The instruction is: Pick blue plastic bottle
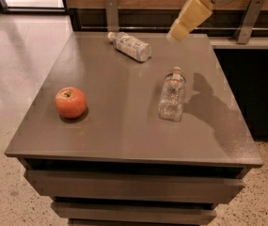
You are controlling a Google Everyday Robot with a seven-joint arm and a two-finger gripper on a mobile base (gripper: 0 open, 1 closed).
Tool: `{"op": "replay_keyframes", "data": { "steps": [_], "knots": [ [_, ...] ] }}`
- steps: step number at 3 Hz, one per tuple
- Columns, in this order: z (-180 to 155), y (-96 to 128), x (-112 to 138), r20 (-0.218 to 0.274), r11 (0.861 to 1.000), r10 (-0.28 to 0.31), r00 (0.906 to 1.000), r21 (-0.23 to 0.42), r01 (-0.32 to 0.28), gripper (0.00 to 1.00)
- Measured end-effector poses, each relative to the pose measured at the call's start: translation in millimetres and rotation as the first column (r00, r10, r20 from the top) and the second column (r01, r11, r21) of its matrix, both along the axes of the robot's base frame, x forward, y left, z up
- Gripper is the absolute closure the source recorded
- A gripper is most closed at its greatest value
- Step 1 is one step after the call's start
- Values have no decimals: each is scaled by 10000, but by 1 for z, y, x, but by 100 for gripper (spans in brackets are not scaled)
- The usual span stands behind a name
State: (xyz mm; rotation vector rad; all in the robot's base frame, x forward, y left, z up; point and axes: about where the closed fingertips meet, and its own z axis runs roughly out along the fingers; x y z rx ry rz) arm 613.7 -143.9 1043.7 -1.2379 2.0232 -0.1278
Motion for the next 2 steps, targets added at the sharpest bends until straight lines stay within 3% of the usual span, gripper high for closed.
{"op": "replay_keyframes", "data": {
  "steps": [1, 2],
  "knots": [
    [-15, 19, 37, -143, 9993, -36, 9999, 366, 41, 0],
    [-46, 41, 66, -789, 9970, -120, 9968, 755, 180, 0]
  ]
}}
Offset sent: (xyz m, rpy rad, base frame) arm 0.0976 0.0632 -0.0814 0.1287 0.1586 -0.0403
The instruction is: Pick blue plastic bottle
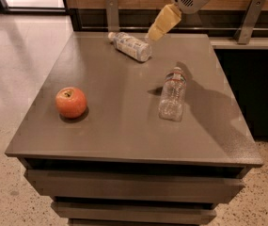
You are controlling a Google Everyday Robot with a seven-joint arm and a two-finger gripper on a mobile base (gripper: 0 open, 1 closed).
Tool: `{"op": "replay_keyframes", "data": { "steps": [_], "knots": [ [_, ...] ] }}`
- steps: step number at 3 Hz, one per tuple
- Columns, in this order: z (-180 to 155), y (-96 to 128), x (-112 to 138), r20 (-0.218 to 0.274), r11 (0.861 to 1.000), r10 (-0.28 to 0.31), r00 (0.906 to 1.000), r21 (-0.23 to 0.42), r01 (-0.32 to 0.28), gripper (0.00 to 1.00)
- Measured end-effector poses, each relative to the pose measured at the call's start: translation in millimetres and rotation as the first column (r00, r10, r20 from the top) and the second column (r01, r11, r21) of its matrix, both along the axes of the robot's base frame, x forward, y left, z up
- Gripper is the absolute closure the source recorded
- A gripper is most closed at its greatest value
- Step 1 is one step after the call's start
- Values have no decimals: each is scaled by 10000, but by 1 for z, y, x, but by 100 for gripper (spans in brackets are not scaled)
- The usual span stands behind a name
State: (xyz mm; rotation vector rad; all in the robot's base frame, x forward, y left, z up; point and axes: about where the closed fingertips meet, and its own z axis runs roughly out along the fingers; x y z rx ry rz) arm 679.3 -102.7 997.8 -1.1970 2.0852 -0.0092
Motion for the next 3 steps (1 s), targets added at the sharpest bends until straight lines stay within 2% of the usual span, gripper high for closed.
{"op": "replay_keyframes", "data": {
  "steps": [1, 2, 3],
  "knots": [
    [-34, 21, 22, -755, 9994, 4, 9971, 356, 23, 0],
    [-35, 22, 22, -759, 9994, 8, 9971, 355, 19, 0],
    [-50, 35, 43, -857, 9990, 351, 9957, 319, -325, 0]
  ]
}}
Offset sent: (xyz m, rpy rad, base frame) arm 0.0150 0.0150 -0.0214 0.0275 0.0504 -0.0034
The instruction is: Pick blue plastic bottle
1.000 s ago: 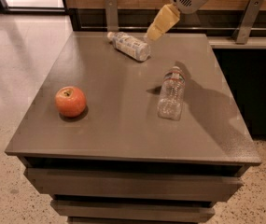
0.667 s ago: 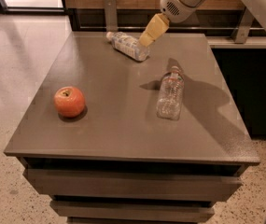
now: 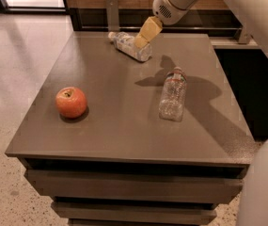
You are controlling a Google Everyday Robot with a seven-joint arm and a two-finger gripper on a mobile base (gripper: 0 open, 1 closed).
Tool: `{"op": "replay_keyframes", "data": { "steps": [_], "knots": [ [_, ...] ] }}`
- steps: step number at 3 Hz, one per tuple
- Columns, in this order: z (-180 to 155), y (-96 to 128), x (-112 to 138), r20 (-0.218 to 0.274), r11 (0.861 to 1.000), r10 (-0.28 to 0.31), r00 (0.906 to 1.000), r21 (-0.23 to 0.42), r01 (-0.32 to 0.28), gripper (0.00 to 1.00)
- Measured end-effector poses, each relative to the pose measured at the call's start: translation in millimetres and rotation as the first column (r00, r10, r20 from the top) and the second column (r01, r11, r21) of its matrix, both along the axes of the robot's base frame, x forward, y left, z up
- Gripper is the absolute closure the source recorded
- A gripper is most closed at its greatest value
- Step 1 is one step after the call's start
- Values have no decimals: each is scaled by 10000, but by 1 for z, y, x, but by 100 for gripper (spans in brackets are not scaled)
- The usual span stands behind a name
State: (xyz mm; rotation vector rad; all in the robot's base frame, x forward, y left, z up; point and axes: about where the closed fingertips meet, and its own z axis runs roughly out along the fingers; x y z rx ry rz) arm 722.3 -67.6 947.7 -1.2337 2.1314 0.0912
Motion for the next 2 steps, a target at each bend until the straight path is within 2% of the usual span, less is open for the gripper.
{"op": "replay_keyframes", "data": {
  "steps": [2],
  "knots": [
    [-39, 24, 45, -345, 9979, 640, 9974, 22, -640, 0]
  ]
}}
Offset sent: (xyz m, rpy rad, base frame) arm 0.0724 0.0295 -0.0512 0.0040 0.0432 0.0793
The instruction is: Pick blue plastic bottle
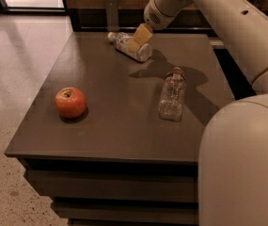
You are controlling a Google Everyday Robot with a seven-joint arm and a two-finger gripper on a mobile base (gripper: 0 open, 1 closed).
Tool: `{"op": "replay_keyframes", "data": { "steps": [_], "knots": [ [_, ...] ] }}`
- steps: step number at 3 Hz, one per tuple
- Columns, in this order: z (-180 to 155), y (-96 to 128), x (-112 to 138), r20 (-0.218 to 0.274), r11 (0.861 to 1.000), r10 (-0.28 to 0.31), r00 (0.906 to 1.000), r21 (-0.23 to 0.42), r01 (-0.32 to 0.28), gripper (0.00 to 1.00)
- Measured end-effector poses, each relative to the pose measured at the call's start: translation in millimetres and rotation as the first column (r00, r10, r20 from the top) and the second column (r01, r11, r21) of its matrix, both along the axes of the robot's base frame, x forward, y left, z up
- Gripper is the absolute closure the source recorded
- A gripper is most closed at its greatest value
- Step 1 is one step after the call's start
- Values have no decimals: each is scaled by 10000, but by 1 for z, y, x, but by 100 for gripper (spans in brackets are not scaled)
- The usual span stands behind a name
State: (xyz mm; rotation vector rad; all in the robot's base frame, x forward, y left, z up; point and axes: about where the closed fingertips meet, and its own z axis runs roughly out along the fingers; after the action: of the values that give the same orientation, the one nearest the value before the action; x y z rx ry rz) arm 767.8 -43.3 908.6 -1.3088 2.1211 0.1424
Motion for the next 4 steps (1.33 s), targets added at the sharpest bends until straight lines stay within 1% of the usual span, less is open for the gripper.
{"op": "replay_keyframes", "data": {
  "steps": [2, 3, 4],
  "knots": [
    [-40, 12, 24, -529, 10000, 63, 9986, 12, -63, 0],
    [-56, 24, 32, -786, 9997, 223, 9967, 44, -220, 0],
    [-71, 35, 38, -1060, 9992, 406, 9935, -4, -409, 16]
  ]
}}
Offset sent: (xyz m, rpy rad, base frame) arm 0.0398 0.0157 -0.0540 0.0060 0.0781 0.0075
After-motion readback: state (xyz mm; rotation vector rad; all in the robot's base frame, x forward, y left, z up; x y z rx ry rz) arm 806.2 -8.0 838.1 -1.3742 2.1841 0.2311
